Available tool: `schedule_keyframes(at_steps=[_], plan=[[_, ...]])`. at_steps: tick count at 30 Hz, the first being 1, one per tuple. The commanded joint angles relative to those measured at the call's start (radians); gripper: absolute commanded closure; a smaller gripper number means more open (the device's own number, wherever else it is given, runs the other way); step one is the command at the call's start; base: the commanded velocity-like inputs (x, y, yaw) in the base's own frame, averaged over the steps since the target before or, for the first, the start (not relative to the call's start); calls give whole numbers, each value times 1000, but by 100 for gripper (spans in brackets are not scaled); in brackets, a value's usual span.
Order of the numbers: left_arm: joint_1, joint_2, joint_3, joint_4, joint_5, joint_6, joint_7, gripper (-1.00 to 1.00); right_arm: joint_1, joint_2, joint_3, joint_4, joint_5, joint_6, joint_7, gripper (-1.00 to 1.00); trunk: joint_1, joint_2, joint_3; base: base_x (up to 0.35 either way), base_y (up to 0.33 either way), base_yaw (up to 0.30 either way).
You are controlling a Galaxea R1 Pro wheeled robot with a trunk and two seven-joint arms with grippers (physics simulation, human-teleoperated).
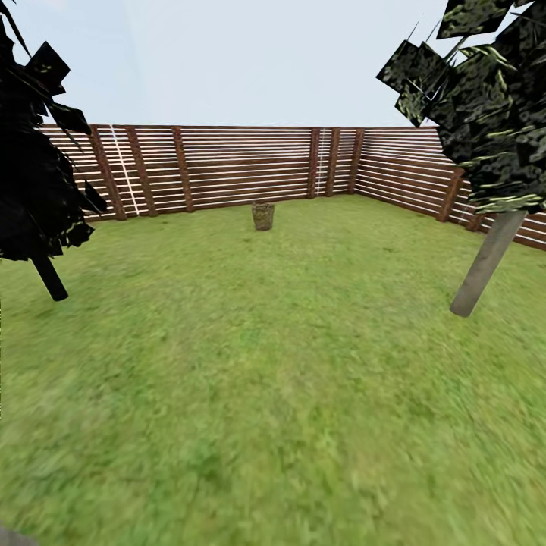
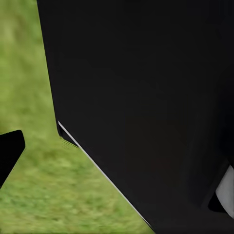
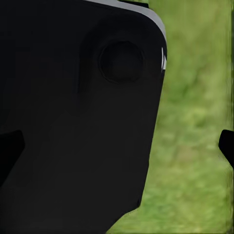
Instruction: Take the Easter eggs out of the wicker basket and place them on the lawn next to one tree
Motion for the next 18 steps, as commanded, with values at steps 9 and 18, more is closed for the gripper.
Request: schedule_keyframes(at_steps=[9,18], plan=[[0,0,1,-1,1,0,-1,-100,0,-3,6,-2,12,-3,0,-100,1,0,-1,325,0,154],[0,1,1,-1,1,0,-1,-100,0,-3,6,-2,11,-3,-1,-100,1,0,-1,325,0,6]])
